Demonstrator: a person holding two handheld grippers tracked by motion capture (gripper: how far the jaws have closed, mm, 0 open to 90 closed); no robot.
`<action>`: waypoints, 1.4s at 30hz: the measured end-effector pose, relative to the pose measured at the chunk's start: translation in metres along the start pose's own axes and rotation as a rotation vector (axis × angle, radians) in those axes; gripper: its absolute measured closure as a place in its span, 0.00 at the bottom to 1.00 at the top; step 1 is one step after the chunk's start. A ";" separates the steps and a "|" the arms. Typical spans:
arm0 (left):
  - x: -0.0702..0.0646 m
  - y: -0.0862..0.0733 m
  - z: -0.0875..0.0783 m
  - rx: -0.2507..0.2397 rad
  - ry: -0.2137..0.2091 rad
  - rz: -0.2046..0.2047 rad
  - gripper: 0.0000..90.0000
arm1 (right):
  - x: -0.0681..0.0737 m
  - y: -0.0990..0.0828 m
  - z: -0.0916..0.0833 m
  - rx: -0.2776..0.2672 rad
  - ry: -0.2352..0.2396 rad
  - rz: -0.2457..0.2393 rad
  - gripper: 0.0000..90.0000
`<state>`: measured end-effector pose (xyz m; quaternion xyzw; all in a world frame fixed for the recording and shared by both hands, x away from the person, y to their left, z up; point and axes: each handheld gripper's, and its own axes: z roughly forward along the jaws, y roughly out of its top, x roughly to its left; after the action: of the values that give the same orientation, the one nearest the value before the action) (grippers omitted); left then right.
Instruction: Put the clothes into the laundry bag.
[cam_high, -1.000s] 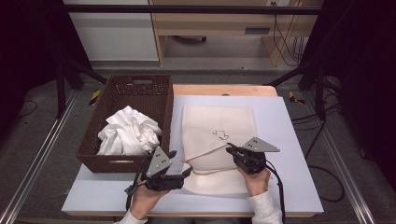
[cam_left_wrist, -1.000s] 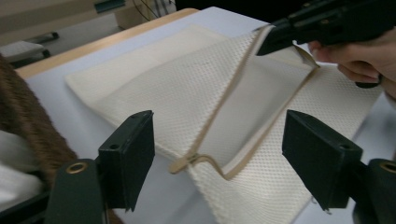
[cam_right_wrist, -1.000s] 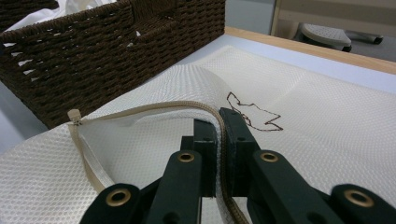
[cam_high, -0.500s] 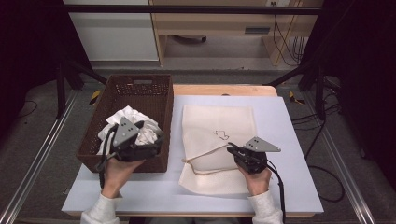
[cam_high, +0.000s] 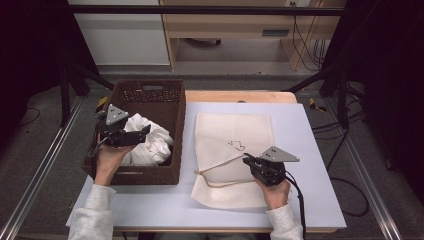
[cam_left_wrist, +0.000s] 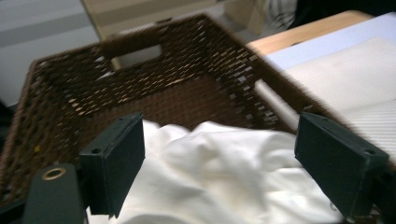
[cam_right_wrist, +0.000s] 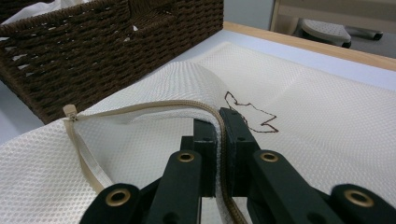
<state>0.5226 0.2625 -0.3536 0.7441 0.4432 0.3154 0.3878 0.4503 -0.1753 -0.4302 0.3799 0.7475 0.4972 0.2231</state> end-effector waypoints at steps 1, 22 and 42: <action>0.003 0.000 0.004 0.010 0.012 0.007 0.16 | 0.000 0.000 0.000 0.001 0.000 0.000 0.95; 0.015 -0.029 0.059 0.354 0.024 0.036 0.04 | -0.001 -0.003 0.003 0.029 0.014 0.000 0.95; 0.008 -0.035 0.087 0.575 -0.072 -0.036 0.29 | -0.003 -0.004 0.004 0.040 0.025 0.006 0.95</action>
<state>0.5825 0.2547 -0.4260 0.8263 0.5134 0.1434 0.1817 0.4536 -0.1760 -0.4354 0.3806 0.7589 0.4873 0.2046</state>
